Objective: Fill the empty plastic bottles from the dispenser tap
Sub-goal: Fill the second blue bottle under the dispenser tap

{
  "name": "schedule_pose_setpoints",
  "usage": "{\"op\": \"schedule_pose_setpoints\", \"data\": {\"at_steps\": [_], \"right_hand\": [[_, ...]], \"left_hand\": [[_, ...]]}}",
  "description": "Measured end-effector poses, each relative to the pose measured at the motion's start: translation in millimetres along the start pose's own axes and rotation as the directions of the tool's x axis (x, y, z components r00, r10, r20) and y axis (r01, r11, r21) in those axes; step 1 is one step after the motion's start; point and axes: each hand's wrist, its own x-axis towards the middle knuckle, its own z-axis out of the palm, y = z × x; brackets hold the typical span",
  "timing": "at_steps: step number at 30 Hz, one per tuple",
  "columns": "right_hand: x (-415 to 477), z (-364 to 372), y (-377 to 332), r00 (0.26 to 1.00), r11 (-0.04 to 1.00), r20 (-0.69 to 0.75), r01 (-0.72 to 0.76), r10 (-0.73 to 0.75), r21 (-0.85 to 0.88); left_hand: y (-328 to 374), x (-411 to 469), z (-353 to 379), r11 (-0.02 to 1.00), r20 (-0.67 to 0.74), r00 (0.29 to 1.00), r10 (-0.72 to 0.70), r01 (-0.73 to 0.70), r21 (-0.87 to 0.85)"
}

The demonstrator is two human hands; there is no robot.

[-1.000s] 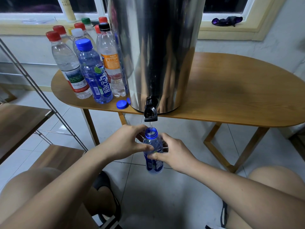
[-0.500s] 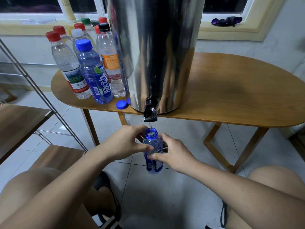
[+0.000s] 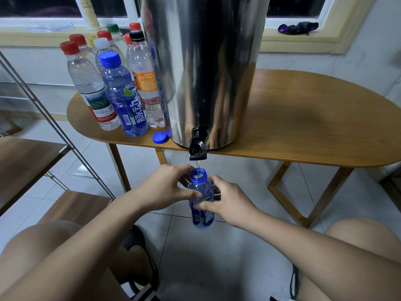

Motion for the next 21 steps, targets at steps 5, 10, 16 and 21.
{"op": "schedule_pose_setpoints", "data": {"at_steps": [5, 10, 16, 21], "right_hand": [[0.5, -0.2, -0.1, 1.000, 1.000, 0.006, -0.001, 0.001, 0.000], [1.3, 0.2, 0.1, 1.000, 1.000, 0.006, -0.003, 0.003, 0.001], [0.6, 0.1, -0.3, 1.000, 1.000, 0.003, 0.000, 0.000, -0.002], [0.6, -0.5, -0.8, 1.000, 1.000, 0.010, 0.004, -0.004, -0.015]], "left_hand": [[1.4, -0.3, -0.4, 1.000, 0.000, 1.000, 0.002, -0.002, 0.000], [0.9, -0.5, -0.4, 1.000, 0.000, 1.000, -0.001, 0.001, -0.006], [1.0, -0.5, -0.9, 1.000, 0.006, 1.000, 0.000, 0.000, -0.012], [0.4, -0.4, -0.2, 1.000, 0.003, 1.000, -0.003, 0.003, -0.009]]}}
